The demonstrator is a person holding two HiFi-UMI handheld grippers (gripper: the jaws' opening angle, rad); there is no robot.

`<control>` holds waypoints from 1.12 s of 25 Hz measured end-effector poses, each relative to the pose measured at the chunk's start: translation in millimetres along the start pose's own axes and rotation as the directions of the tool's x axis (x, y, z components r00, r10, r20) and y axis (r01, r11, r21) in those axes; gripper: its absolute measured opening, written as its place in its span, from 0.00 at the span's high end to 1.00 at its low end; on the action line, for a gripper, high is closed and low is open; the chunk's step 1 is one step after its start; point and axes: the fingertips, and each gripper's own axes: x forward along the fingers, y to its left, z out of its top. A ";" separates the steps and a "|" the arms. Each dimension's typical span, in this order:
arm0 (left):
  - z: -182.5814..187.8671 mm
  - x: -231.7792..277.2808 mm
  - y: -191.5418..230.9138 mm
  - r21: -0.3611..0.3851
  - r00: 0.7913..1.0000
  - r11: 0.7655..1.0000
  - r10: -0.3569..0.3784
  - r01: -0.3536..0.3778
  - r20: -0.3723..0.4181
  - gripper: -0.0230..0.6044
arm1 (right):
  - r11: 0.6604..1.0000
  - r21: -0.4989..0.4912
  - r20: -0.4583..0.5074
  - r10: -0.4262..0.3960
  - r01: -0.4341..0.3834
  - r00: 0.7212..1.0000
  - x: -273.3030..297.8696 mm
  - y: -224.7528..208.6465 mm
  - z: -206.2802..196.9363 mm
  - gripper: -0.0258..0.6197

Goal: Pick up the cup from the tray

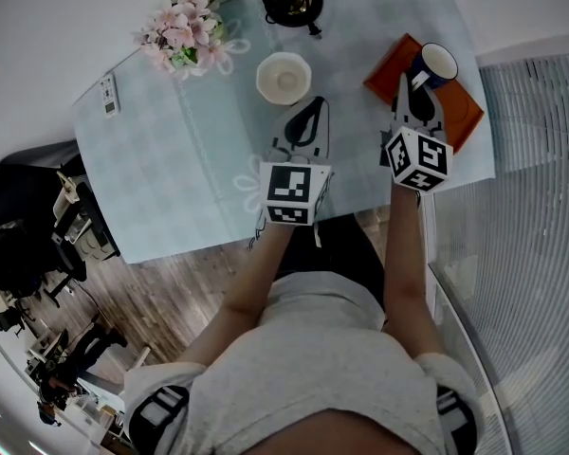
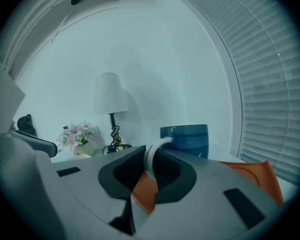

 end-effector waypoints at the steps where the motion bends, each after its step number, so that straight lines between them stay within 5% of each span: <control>1: -0.2 -0.7 0.7 -0.001 1.000 1.000 0.003 -0.003 0.001 0.96 | 1.000 0.004 0.001 0.001 -0.001 1.000 -0.3 -0.1 0.7 0.90; 15: 4.8 -27.1 12.1 -0.018 0.999 0.999 0.036 -0.035 0.041 0.96 | 0.992 -0.026 0.108 0.123 -0.121 0.986 -43.4 57.3 35.6 0.90; 28: -21.6 -64.7 24.8 -0.039 0.997 0.997 0.065 -0.064 0.027 0.96 | 0.967 0.023 -0.007 0.252 -0.252 0.968 -61.1 126.4 -35.0 0.90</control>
